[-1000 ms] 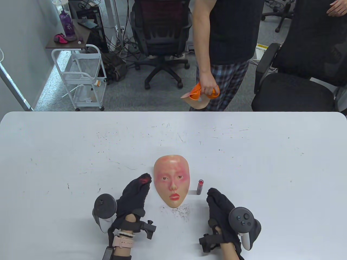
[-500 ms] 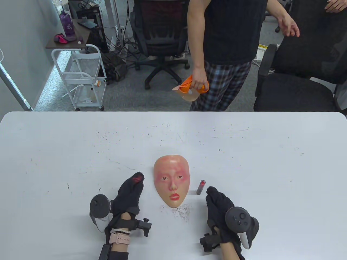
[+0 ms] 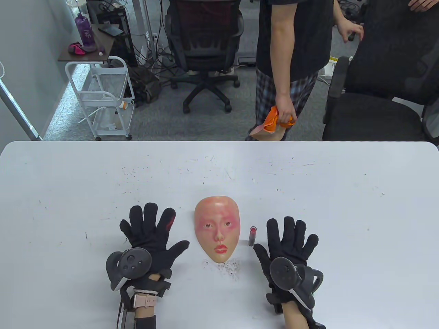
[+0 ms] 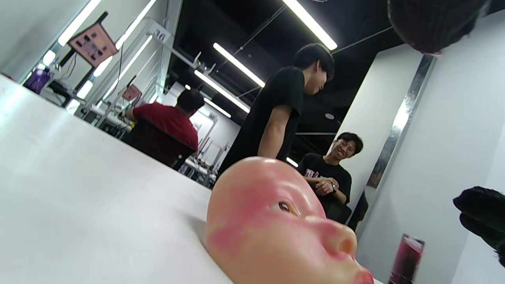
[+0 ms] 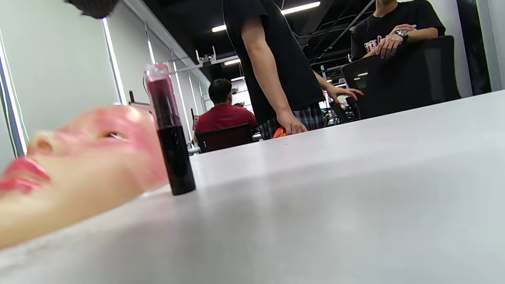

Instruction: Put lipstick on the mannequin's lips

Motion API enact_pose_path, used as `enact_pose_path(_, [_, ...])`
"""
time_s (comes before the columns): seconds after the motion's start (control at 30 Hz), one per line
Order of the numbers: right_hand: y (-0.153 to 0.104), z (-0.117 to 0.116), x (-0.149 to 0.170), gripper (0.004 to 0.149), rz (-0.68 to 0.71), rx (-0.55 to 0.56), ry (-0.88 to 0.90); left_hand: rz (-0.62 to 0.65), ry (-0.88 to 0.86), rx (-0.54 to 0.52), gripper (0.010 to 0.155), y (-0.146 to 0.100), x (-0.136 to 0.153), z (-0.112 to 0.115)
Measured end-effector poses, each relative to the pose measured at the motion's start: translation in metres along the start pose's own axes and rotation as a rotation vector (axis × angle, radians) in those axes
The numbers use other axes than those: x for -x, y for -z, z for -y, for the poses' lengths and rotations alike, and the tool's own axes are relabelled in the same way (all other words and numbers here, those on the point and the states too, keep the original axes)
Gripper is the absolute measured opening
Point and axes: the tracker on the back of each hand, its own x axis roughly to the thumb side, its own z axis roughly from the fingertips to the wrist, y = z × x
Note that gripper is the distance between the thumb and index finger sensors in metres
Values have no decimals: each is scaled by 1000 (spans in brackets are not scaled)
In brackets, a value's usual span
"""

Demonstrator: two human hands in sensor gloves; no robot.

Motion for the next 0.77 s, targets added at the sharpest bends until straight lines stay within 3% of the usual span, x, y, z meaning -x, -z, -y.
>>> enact_pose_path(0.2, [-2,-4,2,81,-3,-48,-51,-45,16,133,88,0,3,16])
enact_pose_path(0.77, [-6,-9,5,80,-18,-95,-69,-71,-43,119,86,-1,8,18])
